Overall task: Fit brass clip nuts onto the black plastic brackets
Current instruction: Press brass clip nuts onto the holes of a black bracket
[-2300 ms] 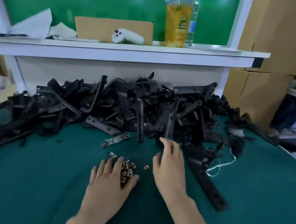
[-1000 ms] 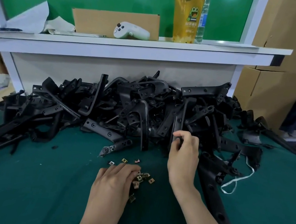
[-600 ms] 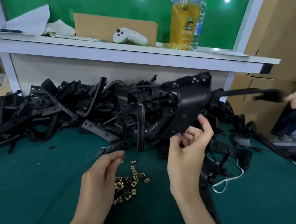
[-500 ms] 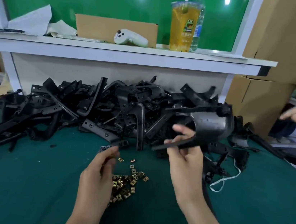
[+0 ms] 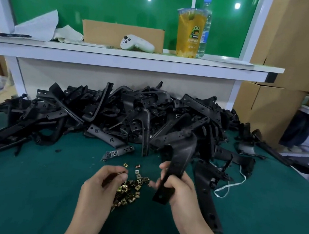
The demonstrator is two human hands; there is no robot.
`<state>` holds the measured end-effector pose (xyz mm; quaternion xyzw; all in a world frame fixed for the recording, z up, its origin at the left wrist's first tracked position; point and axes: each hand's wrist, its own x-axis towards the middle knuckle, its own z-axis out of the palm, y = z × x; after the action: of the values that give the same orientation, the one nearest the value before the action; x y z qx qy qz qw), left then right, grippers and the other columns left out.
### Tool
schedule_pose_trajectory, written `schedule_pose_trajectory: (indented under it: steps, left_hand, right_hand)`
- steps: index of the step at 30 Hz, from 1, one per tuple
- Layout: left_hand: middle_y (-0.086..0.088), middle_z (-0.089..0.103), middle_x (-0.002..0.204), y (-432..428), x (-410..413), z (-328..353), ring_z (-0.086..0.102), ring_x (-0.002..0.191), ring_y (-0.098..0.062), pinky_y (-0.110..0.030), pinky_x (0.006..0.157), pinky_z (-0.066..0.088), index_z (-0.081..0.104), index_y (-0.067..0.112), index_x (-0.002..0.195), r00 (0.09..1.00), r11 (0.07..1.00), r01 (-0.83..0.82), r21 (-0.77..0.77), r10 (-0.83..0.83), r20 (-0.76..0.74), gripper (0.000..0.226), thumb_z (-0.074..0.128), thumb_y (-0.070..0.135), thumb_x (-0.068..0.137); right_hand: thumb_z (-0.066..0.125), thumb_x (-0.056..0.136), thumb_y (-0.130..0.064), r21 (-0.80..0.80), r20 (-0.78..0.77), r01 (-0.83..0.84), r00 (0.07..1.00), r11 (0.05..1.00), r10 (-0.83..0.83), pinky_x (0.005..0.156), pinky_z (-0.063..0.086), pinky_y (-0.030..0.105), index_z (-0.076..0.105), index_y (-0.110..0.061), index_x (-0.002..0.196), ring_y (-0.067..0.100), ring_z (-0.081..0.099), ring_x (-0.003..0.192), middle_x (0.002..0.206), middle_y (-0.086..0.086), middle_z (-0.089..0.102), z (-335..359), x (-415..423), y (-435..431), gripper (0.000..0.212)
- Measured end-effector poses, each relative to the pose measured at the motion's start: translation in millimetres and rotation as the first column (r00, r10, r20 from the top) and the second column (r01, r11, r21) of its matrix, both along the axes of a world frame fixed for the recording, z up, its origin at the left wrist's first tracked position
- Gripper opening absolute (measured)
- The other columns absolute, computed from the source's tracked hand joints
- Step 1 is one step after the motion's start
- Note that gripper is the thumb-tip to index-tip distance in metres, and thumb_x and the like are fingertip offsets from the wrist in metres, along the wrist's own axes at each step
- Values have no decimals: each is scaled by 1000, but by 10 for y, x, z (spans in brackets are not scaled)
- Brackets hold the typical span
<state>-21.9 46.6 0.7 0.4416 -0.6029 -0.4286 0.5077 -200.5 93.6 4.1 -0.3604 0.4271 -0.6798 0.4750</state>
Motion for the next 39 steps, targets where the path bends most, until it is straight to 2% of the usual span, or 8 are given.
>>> schedule_pose_trajectory:
  steps: [4,7,16,19,23,27,31,39]
  left_hand:
    - [16,74,79,14,-72,-17,65,71,2,-6,59,45,72,42,79,996,998,64,-24,-62,60,26,78,18,85]
    - [16,74,78,23,-98,-53,66,72,1,-8,64,46,72,34,80,986,994,89,-71,-78,145,24,78,12,85]
    - [22,60,98,-16,-84,-59,63,88,4,-3,73,41,64,50,103,945,946,80,-313,28,327,22,62,33,89]
    - [22,69,96,-52,-60,-46,66,88,1,-5,75,46,69,48,97,987,982,0,-189,31,160,24,60,26,96]
    - [3,78,97,-146,53,48,73,84,-11,-24,77,55,71,25,108,962,994,-22,110,51,-267,18,61,16,97]
    - [-4,76,106,-222,162,91,71,82,-10,-31,81,55,71,13,108,801,935,177,307,45,-597,18,61,20,94]
    - [-2,74,107,-240,178,69,71,83,-9,-25,80,60,69,10,114,720,885,313,346,17,-694,28,65,22,89]
    - [-4,74,111,-221,157,85,72,86,-11,-25,78,61,79,15,95,672,855,398,333,-24,-740,16,68,21,86]
  right_hand:
    - [54,70,-7,74,-147,-70,986,995,80,86,58,43,75,-24,85,15,68,81,81,-1,67,24,126,7,32]
    - [56,74,-13,110,-224,-109,966,988,132,75,57,27,75,-30,85,9,69,87,94,-5,73,80,209,29,27]
    - [66,96,-28,75,-326,-21,944,997,45,78,57,28,69,-31,93,9,67,81,90,-4,72,85,168,26,6]
    - [58,92,-49,41,-260,13,966,999,-2,72,54,24,70,-35,99,14,64,74,82,1,67,105,144,6,20]
    - [49,89,-69,-27,-221,65,973,997,-70,74,53,20,70,-43,108,19,65,77,81,0,66,110,68,-8,38]
    - [30,79,-86,-42,-173,72,982,997,-78,93,55,47,73,-38,109,20,63,74,78,3,65,98,-2,-39,71]
    - [28,82,-85,-25,-192,77,978,997,-80,98,52,54,73,-39,108,17,63,74,79,0,65,61,-13,-50,69]
    - [35,91,-78,-83,-433,165,882,983,-185,86,47,17,63,-52,112,1,62,94,98,-15,67,3,1,1,44]
